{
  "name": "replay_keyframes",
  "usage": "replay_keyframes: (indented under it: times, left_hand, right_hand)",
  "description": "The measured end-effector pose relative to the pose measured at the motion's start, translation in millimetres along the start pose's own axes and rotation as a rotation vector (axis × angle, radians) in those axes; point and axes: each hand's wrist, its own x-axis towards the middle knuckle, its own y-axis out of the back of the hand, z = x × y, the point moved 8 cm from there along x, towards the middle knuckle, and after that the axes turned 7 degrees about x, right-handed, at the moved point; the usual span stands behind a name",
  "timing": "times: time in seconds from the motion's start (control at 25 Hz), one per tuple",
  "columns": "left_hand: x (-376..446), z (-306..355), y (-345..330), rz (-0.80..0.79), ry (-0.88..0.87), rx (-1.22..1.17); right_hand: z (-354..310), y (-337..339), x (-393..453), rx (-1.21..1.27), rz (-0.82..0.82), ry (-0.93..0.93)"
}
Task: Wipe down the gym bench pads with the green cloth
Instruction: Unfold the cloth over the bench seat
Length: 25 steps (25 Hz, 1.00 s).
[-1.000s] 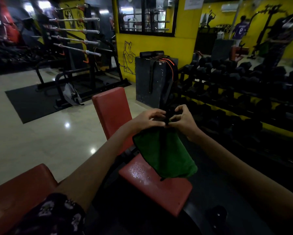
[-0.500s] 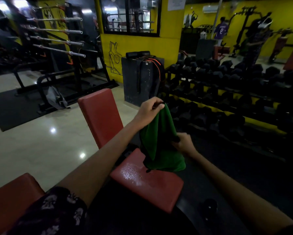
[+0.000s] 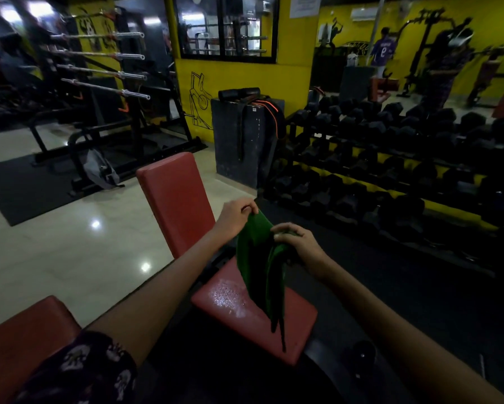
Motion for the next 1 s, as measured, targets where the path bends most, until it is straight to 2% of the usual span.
replay_keyframes:
  times: [0.12, 0.2, 0.28, 0.32, 0.44, 0.52, 0.56, 0.64, 0.68, 0.76, 0.8, 0.84, 0.92, 1.0]
  left_hand:
    - [-10, -1, -7, -0.073, 0.021, -0.076]
    - [-12, -2, -6, -0.09, 0.073, -0.207]
    - [-16, 6, -6, -0.11, 0.039, -0.303]
    - [-17, 14, -6, -0.13, -0.036, -0.285]
    - [-24, 34, -6, -0.091, -0.329, -0.016]
    - [-23, 36, 0, -0.022, -0.385, 0.005]
    - [-23, 36, 4, -0.005, -0.392, -0.008]
    - [-19, 30, 14, 0.001, -0.352, -0.062]
    - [-18, 25, 19, -0.01, -0.31, -0.1]
    - [-16, 14, 26, -0.066, -0.247, -0.141]
    - [-18, 9, 30, -0.093, -0.239, -0.128]
    - [-21, 2, 32, -0.112, -0.236, -0.097]
    - [-25, -20, 35, -0.126, -0.203, -0.032]
    - [-32, -42, 35, -0.125, -0.125, -0.034]
  right_hand:
    - [-6, -15, -9, 0.424, -0.17, -0.261]
    - [-8, -15, -6, 0.435, -0.246, -0.279]
    - [-8, -16, -2, 0.241, -0.246, -0.189]
    - [-8, -17, -1, 0.153, -0.224, -0.152]
    - [-15, -21, 0, -0.014, -0.156, -0.042]
    - [-25, -15, 5, -0.155, -0.068, 0.051]
    - [-33, -11, 8, -0.324, -0.043, 0.109]
    - [-35, -5, 15, -0.883, -0.108, 0.12]
    - [-26, 3, 19, -1.147, -0.183, 0.037]
    - [-9, 24, 26, -1.424, -0.308, -0.12]
    - [-6, 26, 27, -1.503, -0.367, -0.101]
    - [-8, 22, 28, -1.538, -0.429, -0.004]
    - [-28, 4, 29, -1.422, -0.508, 0.272]
    - [-55, -8, 28, -1.268, -0.492, 0.419]
